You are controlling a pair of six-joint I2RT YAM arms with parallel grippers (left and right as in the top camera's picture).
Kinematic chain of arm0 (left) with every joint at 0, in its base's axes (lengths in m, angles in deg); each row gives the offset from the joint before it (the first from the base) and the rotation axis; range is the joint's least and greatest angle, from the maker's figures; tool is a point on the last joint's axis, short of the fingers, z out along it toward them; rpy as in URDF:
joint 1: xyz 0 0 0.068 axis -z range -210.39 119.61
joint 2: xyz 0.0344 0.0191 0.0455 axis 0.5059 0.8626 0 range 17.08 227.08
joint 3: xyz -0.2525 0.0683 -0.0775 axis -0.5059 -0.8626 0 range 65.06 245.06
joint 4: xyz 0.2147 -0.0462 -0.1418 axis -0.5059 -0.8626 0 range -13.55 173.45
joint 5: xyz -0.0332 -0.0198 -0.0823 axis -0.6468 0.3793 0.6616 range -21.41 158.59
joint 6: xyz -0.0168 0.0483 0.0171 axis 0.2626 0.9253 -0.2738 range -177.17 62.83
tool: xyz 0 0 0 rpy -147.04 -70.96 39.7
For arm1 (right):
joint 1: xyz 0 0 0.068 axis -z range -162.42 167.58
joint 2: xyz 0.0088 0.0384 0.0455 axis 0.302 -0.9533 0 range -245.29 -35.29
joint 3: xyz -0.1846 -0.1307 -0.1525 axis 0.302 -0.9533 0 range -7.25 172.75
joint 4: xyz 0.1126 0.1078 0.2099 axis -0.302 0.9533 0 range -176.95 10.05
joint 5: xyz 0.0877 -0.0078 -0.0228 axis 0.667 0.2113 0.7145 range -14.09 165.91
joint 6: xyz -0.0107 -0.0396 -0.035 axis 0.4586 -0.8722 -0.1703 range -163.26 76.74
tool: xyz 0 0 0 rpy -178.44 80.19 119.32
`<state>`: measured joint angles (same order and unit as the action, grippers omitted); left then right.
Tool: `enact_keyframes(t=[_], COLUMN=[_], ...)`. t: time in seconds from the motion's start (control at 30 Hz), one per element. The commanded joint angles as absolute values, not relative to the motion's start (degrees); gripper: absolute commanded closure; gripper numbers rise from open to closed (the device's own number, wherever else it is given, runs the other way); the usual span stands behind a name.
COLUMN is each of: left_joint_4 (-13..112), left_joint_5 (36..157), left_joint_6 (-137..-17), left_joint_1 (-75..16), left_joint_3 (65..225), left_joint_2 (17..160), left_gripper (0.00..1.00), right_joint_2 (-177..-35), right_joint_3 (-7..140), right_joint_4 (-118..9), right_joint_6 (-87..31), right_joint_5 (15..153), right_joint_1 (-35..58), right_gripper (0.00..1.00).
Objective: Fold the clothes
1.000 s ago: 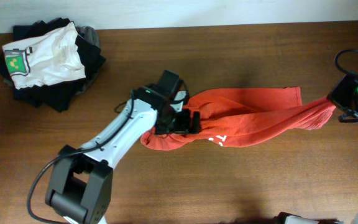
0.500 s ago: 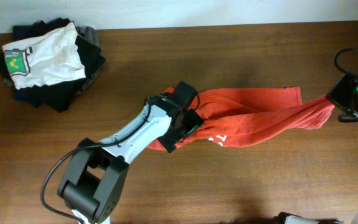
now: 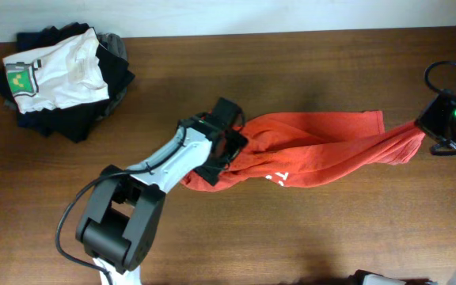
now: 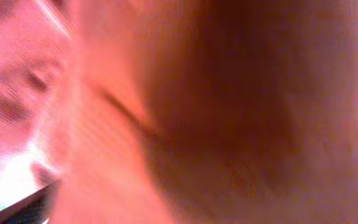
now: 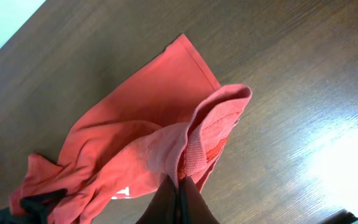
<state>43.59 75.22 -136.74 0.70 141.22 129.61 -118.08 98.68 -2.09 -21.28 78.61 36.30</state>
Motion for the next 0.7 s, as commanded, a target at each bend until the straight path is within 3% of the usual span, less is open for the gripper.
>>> enact_keyframes(t=[0.0, 0.13, 0.33, 0.4, 0.5, 0.57, 0.67], left_joint_4=[43.39, 43.39, 43.42, 43.61, 43.98, 43.96, 43.96], left_joint_5=[76.82, 81.08, 86.98, 88.23, 88.79, 88.82, 89.41], left_joint_6=[-136.81, -136.81, -136.79, -136.5, -135.67, -134.69, -133.77], left_joint_1=[-0.83, -0.83, -0.48, -0.41, -0.41, -0.41, -0.41], left_joint_3=[141.02, 141.02, 141.02, 141.02, 141.02, 141.02, 141.02], left_joint_2=[130.11, 130.11, 130.11, 130.11, 130.11, 130.11, 130.11], left_gripper=[0.09, 0.31, 0.3, 0.2, 0.18, 0.2, 0.34], right_joint_2=[-118.16, -118.16, -118.16, -118.16, -118.16, -118.16, -118.16], right_joint_3=[98.39, 98.39, 98.39, 98.39, 98.39, 98.39, 98.39], right_joint_4=[-2.31, -2.33, -2.33, -2.33, -2.33, -2.35, -2.35], right_joint_6=[-21.83, -21.81, -21.83, -21.83, -21.81, -21.81, -21.81], right_joint_5=[78.74, 78.74, 78.74, 78.74, 78.74, 78.74, 78.74], right_joint_1=[36.3, 36.3, 36.3, 36.3, 36.3, 36.3, 36.3], right_gripper=[0.96, 0.96, 0.96, 0.96, 0.96, 0.96, 0.96])
